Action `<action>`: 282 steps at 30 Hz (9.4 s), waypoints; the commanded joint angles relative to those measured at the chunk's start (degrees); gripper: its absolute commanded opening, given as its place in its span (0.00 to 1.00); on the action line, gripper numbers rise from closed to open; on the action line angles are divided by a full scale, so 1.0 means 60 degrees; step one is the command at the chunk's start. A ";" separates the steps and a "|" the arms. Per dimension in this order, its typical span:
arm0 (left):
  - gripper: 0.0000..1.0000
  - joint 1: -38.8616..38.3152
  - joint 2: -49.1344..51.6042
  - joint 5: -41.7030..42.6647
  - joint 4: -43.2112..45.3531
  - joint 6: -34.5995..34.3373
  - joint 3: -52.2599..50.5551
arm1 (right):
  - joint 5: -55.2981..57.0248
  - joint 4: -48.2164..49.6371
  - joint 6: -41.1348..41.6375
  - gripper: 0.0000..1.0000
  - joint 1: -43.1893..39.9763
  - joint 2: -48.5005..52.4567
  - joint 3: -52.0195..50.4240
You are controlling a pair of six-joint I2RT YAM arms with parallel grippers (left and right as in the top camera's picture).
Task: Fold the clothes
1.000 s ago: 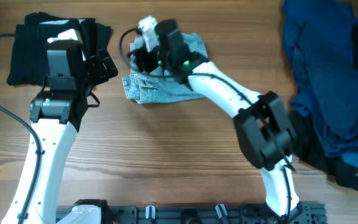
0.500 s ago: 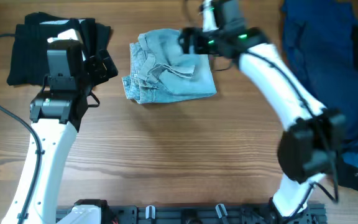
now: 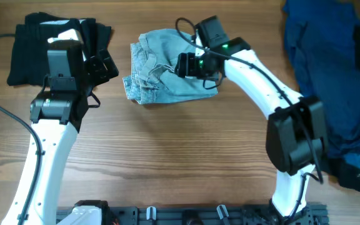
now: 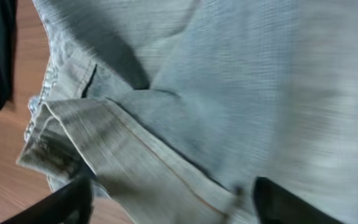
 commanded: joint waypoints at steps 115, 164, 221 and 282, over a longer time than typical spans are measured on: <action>0.04 -0.1410 0.6462 0.5093 0.3774 0.1260 -0.0007 | 0.0849 -0.0685 -0.1392 1.00 -0.2029 -0.1800 0.0514; 0.95 -0.1650 0.5737 0.4073 0.4415 0.2186 -0.0007 | -0.0266 -0.0277 -0.1665 1.00 -0.3209 -0.0382 0.0477; 0.27 -0.1763 0.4237 0.0994 -0.0441 -0.1177 -0.0007 | -0.0270 -0.0160 -0.1668 1.00 -0.3206 -0.0382 0.0477; 0.04 -0.1231 0.6007 0.4084 0.3687 -0.0455 0.0925 | -0.0444 -0.0233 -0.1916 1.00 -0.3206 -0.0382 0.0477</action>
